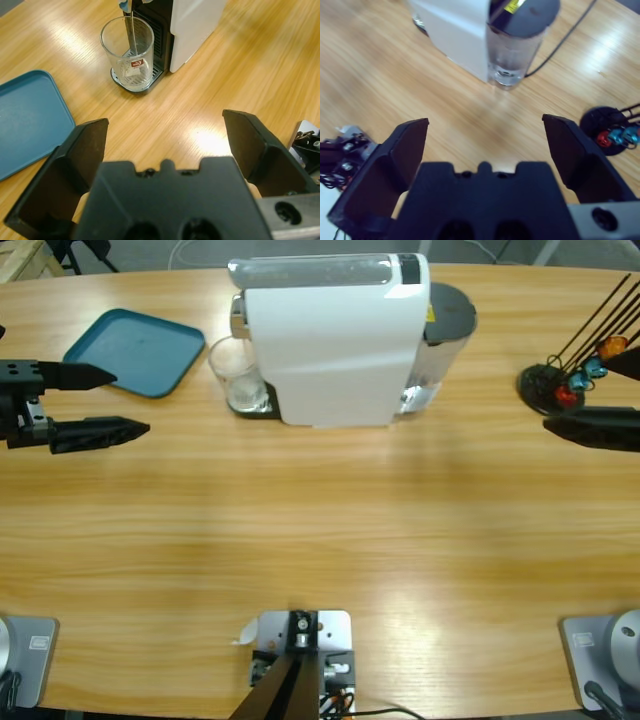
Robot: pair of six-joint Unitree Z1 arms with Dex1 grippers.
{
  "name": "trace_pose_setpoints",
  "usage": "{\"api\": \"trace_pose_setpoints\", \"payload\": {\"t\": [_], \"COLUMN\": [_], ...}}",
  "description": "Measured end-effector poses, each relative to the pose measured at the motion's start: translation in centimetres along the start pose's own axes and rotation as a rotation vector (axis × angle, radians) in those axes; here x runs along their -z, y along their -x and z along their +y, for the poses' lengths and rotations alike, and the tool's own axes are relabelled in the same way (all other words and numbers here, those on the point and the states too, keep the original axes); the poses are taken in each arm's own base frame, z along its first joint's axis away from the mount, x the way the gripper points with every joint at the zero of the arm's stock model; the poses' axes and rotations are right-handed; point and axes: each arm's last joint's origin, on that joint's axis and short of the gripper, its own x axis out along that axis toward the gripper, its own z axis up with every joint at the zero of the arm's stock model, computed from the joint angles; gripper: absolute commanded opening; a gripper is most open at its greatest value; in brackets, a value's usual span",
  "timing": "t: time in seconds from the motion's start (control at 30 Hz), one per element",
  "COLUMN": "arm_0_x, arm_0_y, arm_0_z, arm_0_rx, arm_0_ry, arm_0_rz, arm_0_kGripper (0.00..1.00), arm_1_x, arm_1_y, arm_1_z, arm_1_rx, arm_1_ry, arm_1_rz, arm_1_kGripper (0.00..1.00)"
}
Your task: Pour coffee
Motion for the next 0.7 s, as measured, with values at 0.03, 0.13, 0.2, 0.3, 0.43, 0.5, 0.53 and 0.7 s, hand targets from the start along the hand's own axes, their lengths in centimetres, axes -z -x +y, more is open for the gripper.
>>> {"api": "trace_pose_setpoints", "payload": {"t": [0.03,0.13,0.2,0.3,0.43,0.5,0.53,0.7], "arm_0_x": [0.0,0.0,0.0,0.0,0.0,0.0,0.0,0.2], "arm_0_y": [0.1,0.1,0.1,0.2,0.3,0.3,0.3,0.2], "arm_0_z": [0.0,-0.1,-0.1,-0.1,-0.2,-0.2,-0.2,-0.2], "arm_0_rx": [0.0,0.0,0.0,0.0,-0.001,-0.001,0.0,0.001], "arm_0_ry": [0.0,-0.002,-0.002,-0.004,-0.005,-0.005,-0.005,-0.002], "arm_0_rz": [-0.001,-0.003,-0.004,-0.008,-0.009,-0.009,-0.008,-0.004], "arm_0_kGripper": [1.0,1.0,1.0,1.0,1.0,1.0,1.0,1.0], "arm_1_x": [0.5,1.7,2.3,2.7,3.1,3.2,3.3,3.6], "arm_1_y": [0.0,0.0,-0.2,-0.2,-0.4,-0.5,-0.6,-0.8], "arm_1_z": [-0.2,-0.4,-0.5,-0.5,-0.9,-1.1,-1.2,-1.3], "arm_1_rx": [0.004,0.0,-0.001,0.002,0.03,0.045,0.053,0.066], "arm_1_ry": [-0.004,-0.015,-0.016,-0.017,-0.037,-0.049,-0.056,-0.071], "arm_1_rz": [-0.011,-0.046,-0.058,-0.072,-0.084,-0.088,-0.086,-0.081], "arm_1_kGripper": [1.0,1.0,1.0,1.0,1.0,1.0,1.0,1.0]}}
